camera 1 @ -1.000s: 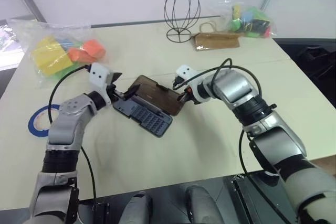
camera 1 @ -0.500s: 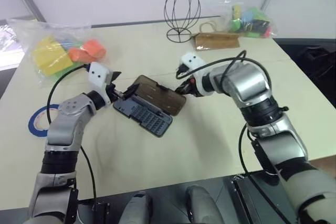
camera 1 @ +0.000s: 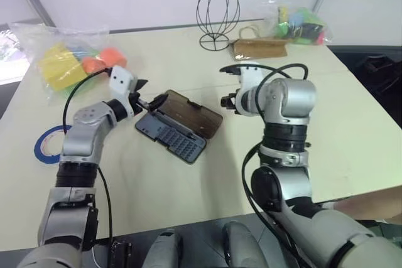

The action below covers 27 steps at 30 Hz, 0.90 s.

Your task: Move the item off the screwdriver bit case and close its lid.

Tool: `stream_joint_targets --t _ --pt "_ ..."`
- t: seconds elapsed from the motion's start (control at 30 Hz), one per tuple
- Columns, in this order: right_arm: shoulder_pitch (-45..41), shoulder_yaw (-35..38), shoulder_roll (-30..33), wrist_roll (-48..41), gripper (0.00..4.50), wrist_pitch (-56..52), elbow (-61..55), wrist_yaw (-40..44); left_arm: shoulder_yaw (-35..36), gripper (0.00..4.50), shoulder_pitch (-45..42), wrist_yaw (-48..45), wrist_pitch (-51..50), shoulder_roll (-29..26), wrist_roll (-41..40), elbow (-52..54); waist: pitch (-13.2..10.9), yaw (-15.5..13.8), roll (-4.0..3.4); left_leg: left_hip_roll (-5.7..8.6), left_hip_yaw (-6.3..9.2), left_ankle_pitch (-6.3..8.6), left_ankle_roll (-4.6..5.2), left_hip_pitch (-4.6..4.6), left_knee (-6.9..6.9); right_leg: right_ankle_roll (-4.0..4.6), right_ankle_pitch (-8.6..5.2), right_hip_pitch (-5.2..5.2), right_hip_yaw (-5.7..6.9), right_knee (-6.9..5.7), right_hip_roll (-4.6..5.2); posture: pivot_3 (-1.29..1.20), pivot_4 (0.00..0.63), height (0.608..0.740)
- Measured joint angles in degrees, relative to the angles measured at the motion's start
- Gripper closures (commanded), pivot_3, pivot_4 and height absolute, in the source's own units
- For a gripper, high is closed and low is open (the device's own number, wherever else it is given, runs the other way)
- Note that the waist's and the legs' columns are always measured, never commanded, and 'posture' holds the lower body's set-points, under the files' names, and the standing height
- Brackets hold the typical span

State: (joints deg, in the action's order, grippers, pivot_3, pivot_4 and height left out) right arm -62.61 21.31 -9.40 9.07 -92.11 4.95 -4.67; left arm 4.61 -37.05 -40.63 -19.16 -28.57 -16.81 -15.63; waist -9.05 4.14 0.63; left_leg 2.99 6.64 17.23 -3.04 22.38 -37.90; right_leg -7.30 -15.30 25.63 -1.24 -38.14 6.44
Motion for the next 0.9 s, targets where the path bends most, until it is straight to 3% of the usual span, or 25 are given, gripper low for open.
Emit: stream_joint_targets --t 0.17,0.47,0.63,0.73,0.9 --pt "-2.0 2.5 -2.2 2.6 1.23 0.0 0.3 -2.5 -1.3 0.0 -1.2 -1.0 1.0 0.6 0.5 -2.3 0.0 -0.1 0.0 0.24 0.0 -0.02 -0.03 0.01 -0.02 -0.01 0.0 0.02 -0.01 -0.02 0.27 0.0 0.15 0.74" --pt "-2.1 1.0 -2.0 2.6 1.23 0.0 0.4 2.0 -1.4 0.0 -1.3 -1.1 2.1 0.7 1.3 -2.8 0.0 0.1 0.0 0.25 -0.01 -0.02 -0.03 0.01 -0.02 -0.01 0.01 0.0 0.0 -0.02 0.3 0.0 0.15 0.74" --pt "-2.1 -5.4 2.1 -0.6 1.23 0.0 4.2 9.2 -1.4 0.0 -1.2 -1.1 2.2 1.1 1.3 -2.8 0.0 0.1 0.0 0.26 -0.01 -0.02 -0.03 0.01 -0.02 -0.02 0.01 -0.02 0.0 -0.02 0.3 0.0 0.15 0.74" --pt "-3.4 -12.5 10.3 -10.4 1.23 0.0 12.2 14.1 -1.4 0.0 -1.2 -1.1 2.2 1.1 1.3 -2.8 0.0 0.0 0.0 0.28 0.02 -0.02 -0.03 0.01 -0.07 -0.02 0.01 -0.09 0.02 0.02 0.32 0.0 0.15 0.74" --pt "-13.7 -29.3 25.8 -39.6 1.23 0.0 27.0 11.3 -1.3 0.0 -0.8 -0.9 2.3 1.2 1.3 -2.7 0.0 0.3 0.0 0.26 0.02 -0.02 -0.03 0.01 -0.04 -0.02 0.01 -0.08 0.12 0.08 0.35 0.0 0.15 0.74"
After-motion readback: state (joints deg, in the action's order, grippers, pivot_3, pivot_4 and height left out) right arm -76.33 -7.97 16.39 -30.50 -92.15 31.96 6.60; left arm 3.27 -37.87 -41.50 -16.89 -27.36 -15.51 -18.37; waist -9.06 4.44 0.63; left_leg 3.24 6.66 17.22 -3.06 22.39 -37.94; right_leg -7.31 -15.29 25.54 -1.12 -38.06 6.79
